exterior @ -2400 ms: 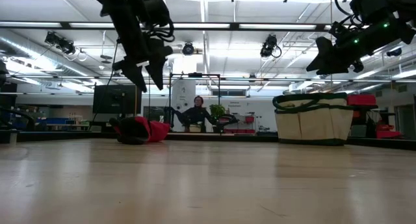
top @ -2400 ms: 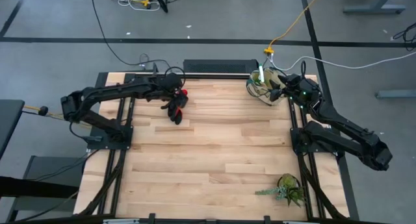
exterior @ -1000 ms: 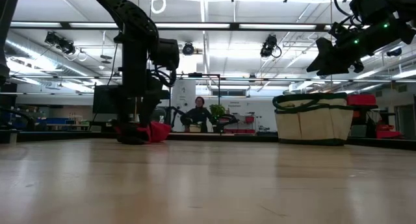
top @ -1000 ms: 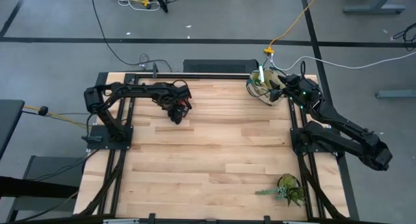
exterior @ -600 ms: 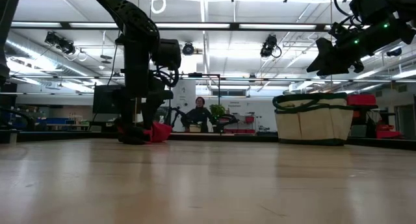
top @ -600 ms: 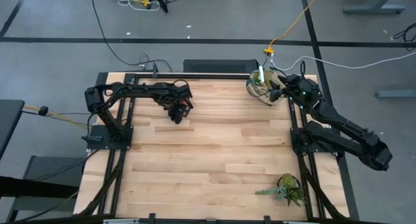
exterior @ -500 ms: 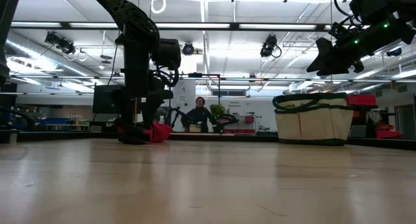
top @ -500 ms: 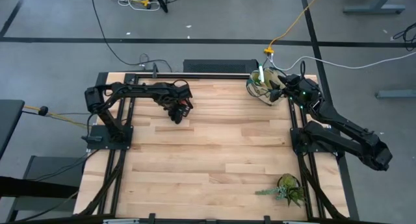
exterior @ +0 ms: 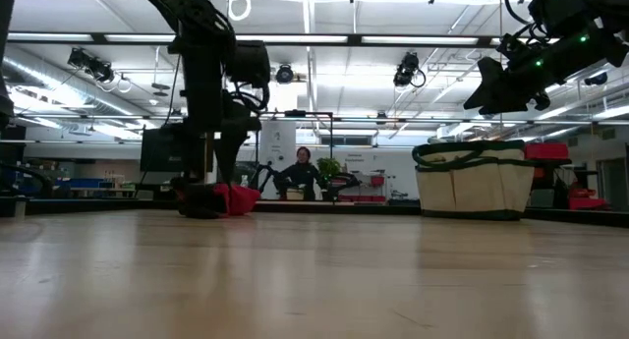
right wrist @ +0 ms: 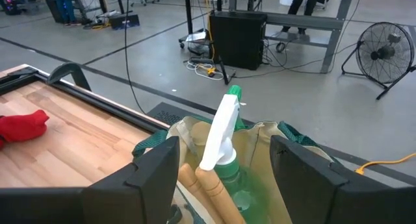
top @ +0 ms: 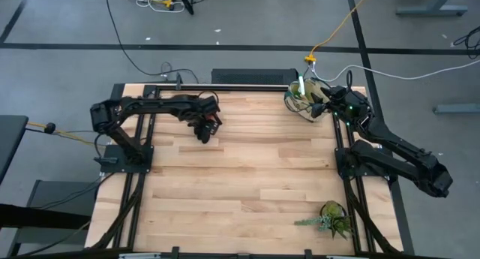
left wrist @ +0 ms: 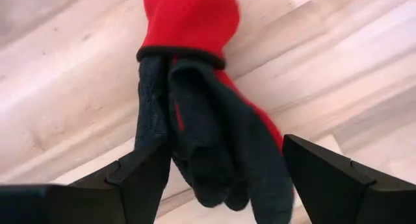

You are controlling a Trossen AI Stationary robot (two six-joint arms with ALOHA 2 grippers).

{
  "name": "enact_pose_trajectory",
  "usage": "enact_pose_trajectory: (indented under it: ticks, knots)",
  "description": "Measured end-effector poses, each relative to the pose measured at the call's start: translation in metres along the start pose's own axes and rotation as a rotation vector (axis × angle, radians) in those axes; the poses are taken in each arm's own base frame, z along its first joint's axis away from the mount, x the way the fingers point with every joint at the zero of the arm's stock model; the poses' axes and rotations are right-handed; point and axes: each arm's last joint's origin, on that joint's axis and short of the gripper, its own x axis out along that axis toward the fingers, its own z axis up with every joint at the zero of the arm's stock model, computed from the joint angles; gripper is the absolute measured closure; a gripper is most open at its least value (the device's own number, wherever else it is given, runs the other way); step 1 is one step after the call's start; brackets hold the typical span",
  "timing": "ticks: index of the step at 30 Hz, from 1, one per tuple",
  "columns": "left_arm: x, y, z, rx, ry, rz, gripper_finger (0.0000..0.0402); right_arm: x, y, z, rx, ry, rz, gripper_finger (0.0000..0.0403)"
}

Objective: Pick & Place Garden tools in Gardening bag
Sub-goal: Put the red gloves into the gardening bag

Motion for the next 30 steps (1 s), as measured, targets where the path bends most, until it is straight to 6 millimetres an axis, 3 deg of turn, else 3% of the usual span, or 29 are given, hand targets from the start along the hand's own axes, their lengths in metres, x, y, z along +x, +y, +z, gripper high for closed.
enact_pose_trajectory:
  ticks: [7, 14, 30]
  knots:
    - [-0.013, 0.002, 0.0, 0.01, -0.041, -0.022, 0.0097, 0.0, 0.0, 0.0, 0.006, 0.0, 0.0, 0.016]
    - [-0.013, 0.003, -0.003, 0.034, -0.013, -0.006, 0.0097, 0.0, 0.0, 0.0, 0.008, 0.001, 0.0, 0.016]
    - [-0.007, 0.003, -0.002, -0.137, -0.038, 0.01, 0.0097, 0.0, 0.0, 0.0, 0.008, 0.002, 0.001, 0.016]
